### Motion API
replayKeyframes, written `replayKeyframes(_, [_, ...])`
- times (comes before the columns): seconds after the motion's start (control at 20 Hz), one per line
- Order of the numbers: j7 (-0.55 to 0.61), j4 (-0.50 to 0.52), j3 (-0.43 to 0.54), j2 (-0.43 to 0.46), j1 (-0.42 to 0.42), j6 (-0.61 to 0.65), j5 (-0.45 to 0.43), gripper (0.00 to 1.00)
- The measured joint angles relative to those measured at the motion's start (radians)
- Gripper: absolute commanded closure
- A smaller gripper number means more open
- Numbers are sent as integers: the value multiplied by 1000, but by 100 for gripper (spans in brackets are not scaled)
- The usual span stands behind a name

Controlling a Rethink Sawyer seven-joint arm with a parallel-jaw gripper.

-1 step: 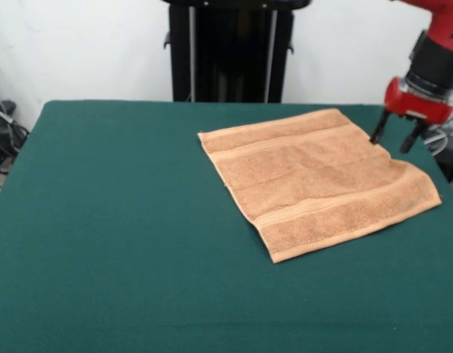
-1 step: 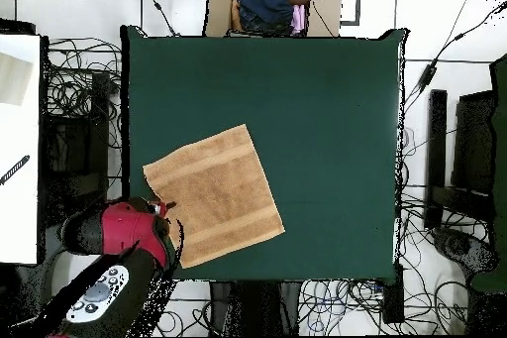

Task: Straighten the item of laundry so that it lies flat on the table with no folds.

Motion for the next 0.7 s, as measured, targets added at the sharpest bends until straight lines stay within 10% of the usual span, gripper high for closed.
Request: replayKeyframes(0.7, [0, 4, 0, -59, -3, 40, -1, 0])
